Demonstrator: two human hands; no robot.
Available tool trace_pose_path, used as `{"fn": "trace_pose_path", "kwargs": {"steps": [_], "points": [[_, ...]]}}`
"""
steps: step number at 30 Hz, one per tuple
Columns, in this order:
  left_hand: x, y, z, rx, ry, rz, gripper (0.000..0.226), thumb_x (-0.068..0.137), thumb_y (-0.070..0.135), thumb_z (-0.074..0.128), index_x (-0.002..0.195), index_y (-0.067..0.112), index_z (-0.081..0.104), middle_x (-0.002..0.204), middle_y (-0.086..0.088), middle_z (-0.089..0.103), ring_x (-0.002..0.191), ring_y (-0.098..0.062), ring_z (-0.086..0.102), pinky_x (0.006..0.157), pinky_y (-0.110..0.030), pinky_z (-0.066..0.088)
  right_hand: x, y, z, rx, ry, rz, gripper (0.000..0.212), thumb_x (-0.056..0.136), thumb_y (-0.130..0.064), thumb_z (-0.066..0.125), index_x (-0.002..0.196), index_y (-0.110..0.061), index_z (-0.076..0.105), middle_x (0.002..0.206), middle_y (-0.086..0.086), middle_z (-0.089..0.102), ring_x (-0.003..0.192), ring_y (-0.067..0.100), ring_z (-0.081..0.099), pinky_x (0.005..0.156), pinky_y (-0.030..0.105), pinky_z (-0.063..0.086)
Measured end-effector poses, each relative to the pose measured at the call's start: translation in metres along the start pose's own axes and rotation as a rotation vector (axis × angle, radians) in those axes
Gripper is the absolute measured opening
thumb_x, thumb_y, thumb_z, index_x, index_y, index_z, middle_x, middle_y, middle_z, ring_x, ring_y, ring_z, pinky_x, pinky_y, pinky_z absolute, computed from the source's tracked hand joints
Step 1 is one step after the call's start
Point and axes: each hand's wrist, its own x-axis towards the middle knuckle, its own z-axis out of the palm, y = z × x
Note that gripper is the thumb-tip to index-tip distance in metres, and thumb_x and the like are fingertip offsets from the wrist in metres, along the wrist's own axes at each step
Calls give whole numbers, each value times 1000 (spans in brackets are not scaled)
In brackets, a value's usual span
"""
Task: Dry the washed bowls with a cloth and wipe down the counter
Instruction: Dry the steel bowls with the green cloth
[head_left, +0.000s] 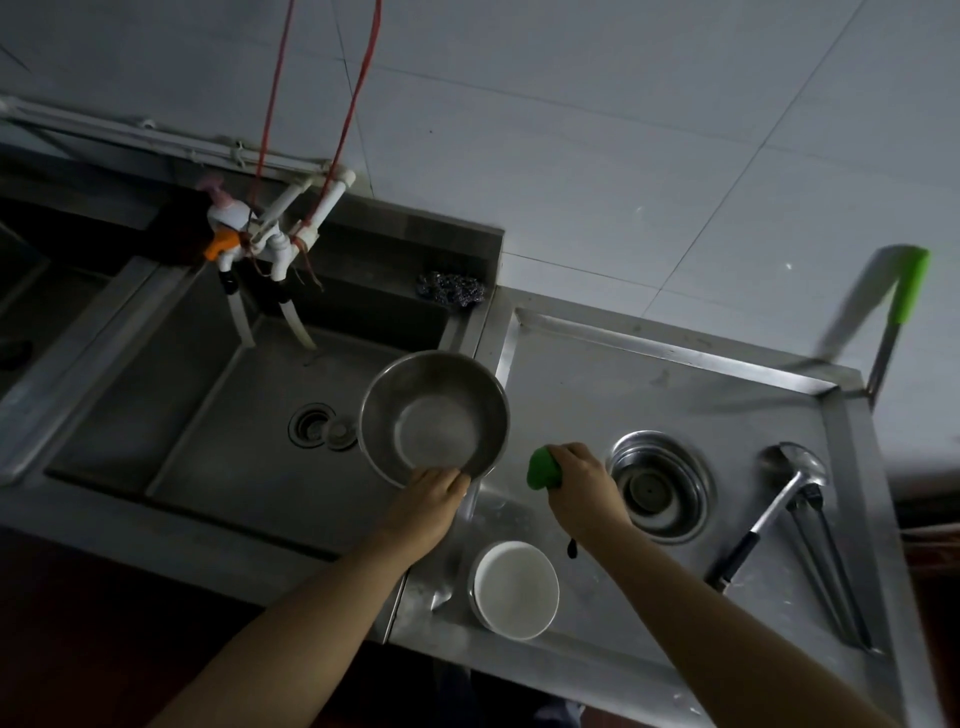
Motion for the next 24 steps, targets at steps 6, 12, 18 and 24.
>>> {"fn": "trace_pose_path", "kwargs": {"steps": [6,12,18,24], "points": [[1,1,-1,-2,-48,-6,34,78,6,49,107,9,67,100,-9,64,89,-31,60,87,-42,50,-5,6,10,13,-2,6,43,93,-7,57,135,-17,57,134,6,55,111,27,60,95,39,51],[-4,-5,0,-5,-59,5,34,78,3,69,111,11,64,100,-8,65,87,-31,60,85,-43,50,-8,11,18,30,5,20,43,91,-6,57,133,-18,59,132,7,56,110,29,61,93,40,51],[-6,-3,-6,77,-19,13,13,86,17,68,98,16,66,91,-4,66,83,-30,60,81,-41,48,-13,20,17,13,-8,43,43,92,-6,58,134,-16,58,132,8,56,112,29,60,95,40,51],[-4,1,-18,152,-126,-8,28,91,39,54,102,17,67,96,-3,68,88,-30,63,87,-44,49,-15,26,16,9,-4,56,41,92,-6,57,132,-16,60,130,8,57,110,29,60,95,40,51]]}}
